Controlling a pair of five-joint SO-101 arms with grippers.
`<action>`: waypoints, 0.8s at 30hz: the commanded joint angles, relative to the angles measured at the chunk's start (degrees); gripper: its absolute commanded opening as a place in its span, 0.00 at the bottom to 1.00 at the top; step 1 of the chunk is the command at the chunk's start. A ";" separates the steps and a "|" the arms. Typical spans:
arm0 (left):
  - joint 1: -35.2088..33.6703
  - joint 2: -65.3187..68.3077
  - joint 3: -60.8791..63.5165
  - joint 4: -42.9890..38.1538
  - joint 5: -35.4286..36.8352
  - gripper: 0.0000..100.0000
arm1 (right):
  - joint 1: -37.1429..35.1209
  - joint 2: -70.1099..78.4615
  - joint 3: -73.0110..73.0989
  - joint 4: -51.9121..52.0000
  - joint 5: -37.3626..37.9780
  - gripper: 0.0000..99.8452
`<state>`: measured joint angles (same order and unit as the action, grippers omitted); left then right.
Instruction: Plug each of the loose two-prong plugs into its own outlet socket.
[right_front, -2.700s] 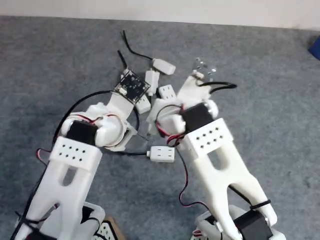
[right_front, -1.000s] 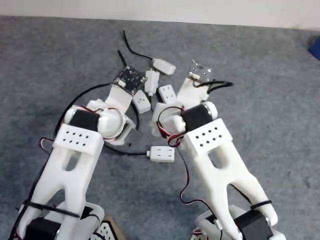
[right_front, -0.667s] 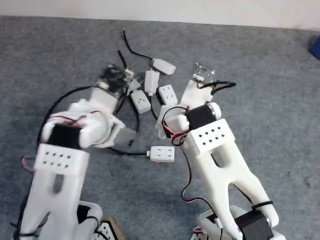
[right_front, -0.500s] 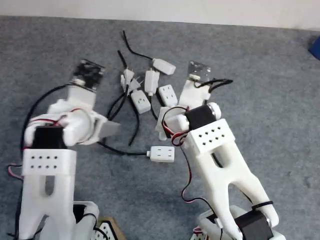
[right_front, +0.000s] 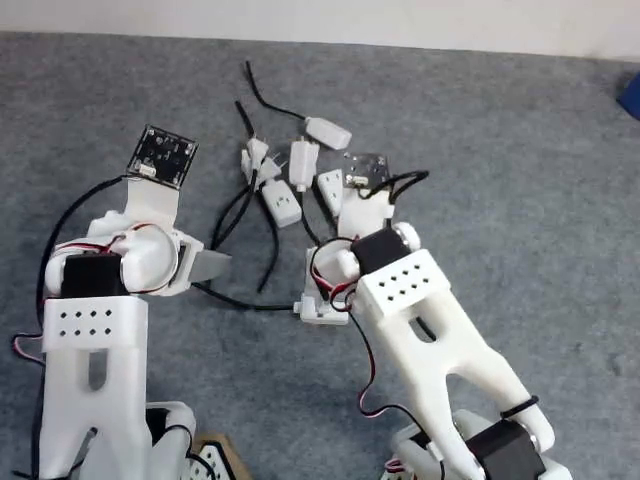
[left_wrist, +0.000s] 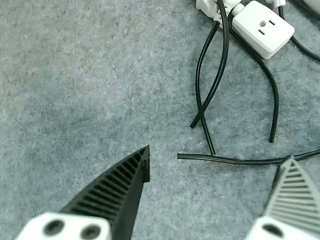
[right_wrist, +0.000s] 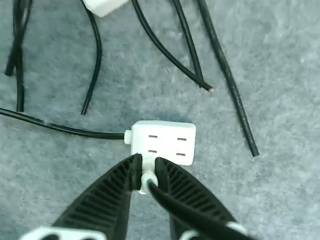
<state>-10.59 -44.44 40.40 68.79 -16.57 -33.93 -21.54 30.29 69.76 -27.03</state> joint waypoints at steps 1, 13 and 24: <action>-0.84 -1.45 -0.31 -0.18 -0.53 0.38 | -0.84 -2.15 -0.04 -1.19 1.85 0.01; -0.84 -1.45 -0.31 -0.18 -0.53 0.38 | -0.57 -2.15 2.42 -6.81 1.85 0.01; -1.89 -1.54 -0.31 -0.09 -0.53 0.38 | 0.04 -2.07 2.59 -7.08 1.76 0.01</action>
<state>-11.03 -44.44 40.40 68.79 -16.57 -34.11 -21.54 33.01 63.52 -25.71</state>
